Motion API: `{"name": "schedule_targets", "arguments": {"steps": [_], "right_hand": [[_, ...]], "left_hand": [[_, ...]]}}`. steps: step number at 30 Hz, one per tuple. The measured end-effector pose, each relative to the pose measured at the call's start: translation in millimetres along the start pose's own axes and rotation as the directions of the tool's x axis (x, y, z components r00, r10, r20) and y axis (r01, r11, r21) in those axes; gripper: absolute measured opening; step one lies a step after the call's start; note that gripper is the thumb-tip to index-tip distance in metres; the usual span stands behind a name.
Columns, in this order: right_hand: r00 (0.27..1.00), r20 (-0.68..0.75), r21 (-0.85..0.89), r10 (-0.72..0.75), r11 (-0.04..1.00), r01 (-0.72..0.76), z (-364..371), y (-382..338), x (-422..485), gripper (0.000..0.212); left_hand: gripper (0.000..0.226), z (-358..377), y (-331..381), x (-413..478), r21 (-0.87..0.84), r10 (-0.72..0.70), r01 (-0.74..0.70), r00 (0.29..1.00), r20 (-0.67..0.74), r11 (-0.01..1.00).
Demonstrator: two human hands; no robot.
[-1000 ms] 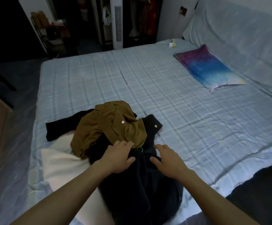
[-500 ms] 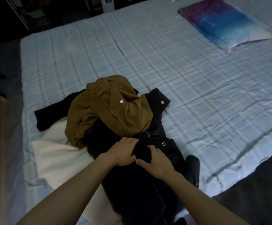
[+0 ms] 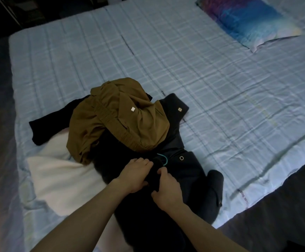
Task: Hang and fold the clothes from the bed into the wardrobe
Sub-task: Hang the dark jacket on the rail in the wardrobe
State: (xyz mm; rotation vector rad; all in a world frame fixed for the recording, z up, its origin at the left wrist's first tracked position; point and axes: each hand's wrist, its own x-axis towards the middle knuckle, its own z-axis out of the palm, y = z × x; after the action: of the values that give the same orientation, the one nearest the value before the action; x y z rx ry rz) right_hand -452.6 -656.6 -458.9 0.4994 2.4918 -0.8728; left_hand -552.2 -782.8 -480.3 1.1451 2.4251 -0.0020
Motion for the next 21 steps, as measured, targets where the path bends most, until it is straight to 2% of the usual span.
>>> {"name": "schedule_targets", "arguments": {"steps": [3,7,9,13,16,21], "right_hand": [[1.000,0.001,0.062,0.013,0.998,-0.013,9,0,-2,0.060],[0.998,0.031,0.067,0.047,0.997,-0.049,16,-2,0,0.074],[0.998,0.033,0.071,0.054,0.996,-0.056,16,-1,1,0.073],[1.000,0.011,0.093,0.028,0.995,-0.029,18,-2,-6,0.061],[0.998,-0.050,0.095,-0.047,0.994,0.052,13,-5,-16,0.057],[0.931,-0.239,-0.094,-0.274,0.961,0.259,-22,-14,-24,0.066]], "left_hand": [[0.058,0,-1,4,-0.012,-0.005,0.006,0.998,0.061,1.000],[0.085,4,-2,9,0.015,0.002,-0.006,0.970,0.244,1.000],[0.085,6,-1,12,0.068,0.013,-0.031,0.970,0.242,0.997],[0.074,8,0,8,0.106,0.026,-0.042,0.988,0.150,0.994],[0.064,4,-2,-2,0.028,0.025,-0.027,0.999,0.045,0.999],[0.051,-35,-3,-18,-0.091,-0.004,-0.017,0.975,-0.224,0.996]]}}
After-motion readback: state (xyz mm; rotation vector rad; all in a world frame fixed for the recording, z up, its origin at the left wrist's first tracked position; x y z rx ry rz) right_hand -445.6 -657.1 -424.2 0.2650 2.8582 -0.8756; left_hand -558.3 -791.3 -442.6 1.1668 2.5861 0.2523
